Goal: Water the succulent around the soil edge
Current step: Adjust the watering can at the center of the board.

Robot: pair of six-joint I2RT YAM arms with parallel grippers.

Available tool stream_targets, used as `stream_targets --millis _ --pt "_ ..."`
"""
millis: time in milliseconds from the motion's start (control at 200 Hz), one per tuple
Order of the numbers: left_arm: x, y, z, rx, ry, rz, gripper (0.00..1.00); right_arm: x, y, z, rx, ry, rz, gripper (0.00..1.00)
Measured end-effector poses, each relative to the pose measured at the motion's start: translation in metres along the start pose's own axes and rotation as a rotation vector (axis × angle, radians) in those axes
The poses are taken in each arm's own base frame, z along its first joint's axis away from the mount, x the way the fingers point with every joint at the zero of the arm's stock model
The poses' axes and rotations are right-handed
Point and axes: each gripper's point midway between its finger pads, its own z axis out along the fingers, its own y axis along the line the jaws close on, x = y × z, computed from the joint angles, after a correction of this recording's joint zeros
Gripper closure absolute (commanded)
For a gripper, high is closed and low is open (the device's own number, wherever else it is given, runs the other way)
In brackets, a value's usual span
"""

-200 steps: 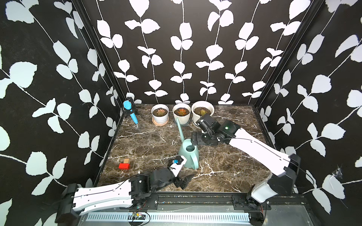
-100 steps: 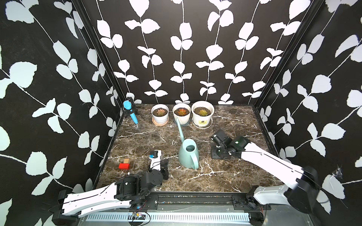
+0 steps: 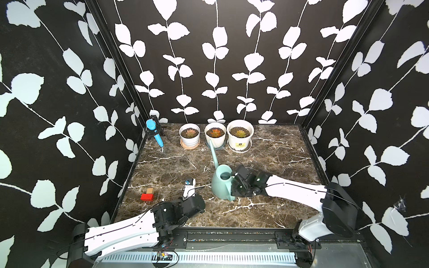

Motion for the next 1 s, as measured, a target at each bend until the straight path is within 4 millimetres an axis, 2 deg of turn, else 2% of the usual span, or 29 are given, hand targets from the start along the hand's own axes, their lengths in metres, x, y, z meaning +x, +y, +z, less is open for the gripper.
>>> stream_targets --millis 125,295,360,425,470,495,500,510,525,585,680,765,865,1000 --pt "-0.002 -0.004 -0.003 0.025 0.004 -0.004 1.0 -0.002 0.027 0.017 -0.017 0.005 0.007 1.0" --pt "-0.004 -0.003 -0.008 0.044 -0.006 -0.018 1.0 -0.027 0.077 0.031 -0.075 -0.024 0.012 1.0" --pt "-0.004 -0.002 -0.01 0.048 -0.006 -0.019 0.87 -0.037 0.094 0.031 -0.1 -0.042 0.012 1.0" --pt "-0.004 -0.001 -0.011 0.052 -0.004 -0.007 0.67 -0.044 0.105 0.026 -0.122 -0.06 0.011 1.0" --pt "-0.004 -0.001 -0.012 0.057 -0.006 -0.013 0.61 -0.047 0.109 0.023 -0.132 -0.068 0.011 1.0" --pt "-0.004 -0.002 -0.013 0.063 -0.002 -0.006 0.56 -0.048 0.11 0.021 -0.135 -0.074 0.011 1.0" --pt "-0.004 -0.002 -0.013 0.064 -0.001 -0.006 0.54 -0.048 0.11 0.021 -0.135 -0.075 0.011 1.0" --pt "-0.004 -0.002 -0.013 0.066 -0.004 -0.011 0.42 -0.048 0.11 0.02 -0.135 -0.076 0.011 1.0" --pt "-0.004 -0.003 -0.013 0.07 -0.001 0.002 0.36 -0.049 0.109 0.02 -0.133 -0.078 0.011 1.0" --pt "-0.004 -0.006 -0.014 0.087 -0.001 0.003 0.3 -0.049 0.107 0.017 -0.126 -0.087 0.013 0.92" --pt "-0.005 -0.013 -0.013 0.111 0.002 0.011 0.27 -0.047 0.094 0.006 -0.113 -0.109 0.013 0.76" --pt "-0.002 -0.016 -0.008 0.103 0.016 0.04 0.28 -0.043 0.076 -0.012 -0.088 -0.137 0.014 0.64" --pt "0.001 -0.019 -0.002 0.089 0.026 0.092 0.29 -0.043 0.062 -0.042 -0.081 -0.189 -0.001 0.6" --pt "0.005 -0.019 0.007 0.101 -0.007 0.142 0.34 -0.048 0.047 -0.082 -0.087 -0.281 -0.029 0.61"
